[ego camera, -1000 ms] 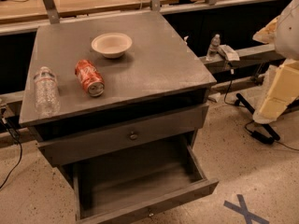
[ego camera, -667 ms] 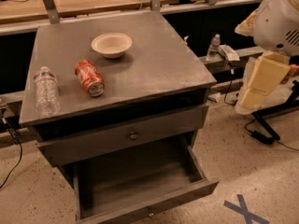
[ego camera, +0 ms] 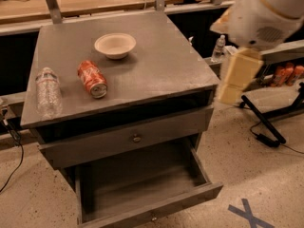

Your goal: Place water bottle into middle drawer

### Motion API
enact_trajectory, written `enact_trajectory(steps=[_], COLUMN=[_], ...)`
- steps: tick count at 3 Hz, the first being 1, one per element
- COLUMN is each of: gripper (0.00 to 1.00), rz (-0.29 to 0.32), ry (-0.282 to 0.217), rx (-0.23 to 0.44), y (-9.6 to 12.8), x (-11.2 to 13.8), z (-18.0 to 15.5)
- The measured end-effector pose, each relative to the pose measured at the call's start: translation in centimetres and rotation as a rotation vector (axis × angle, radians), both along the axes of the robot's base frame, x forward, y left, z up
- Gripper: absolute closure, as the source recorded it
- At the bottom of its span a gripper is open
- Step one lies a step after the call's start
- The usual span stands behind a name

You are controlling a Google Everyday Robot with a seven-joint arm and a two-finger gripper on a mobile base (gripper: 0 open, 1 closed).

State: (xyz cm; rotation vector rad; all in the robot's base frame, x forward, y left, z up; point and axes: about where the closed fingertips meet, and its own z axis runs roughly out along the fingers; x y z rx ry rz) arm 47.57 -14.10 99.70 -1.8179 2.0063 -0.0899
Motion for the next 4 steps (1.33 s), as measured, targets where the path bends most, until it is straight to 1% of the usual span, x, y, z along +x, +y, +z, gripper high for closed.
enact_trajectory(steps=[1,2,3,4], gripper=[0.00,0.00,0.00,0.00], rz=[0.189,0.346,0.456,0.367], ry=[-0.008,0.003,0.048,0.101], rx=[0.052,0.098,0.143,0.087], y=[8.0,16.1,25.4,28.8], x=[3.0,5.0,7.0,8.4], z=[0.0,-0.2,-1.8,-4.8])
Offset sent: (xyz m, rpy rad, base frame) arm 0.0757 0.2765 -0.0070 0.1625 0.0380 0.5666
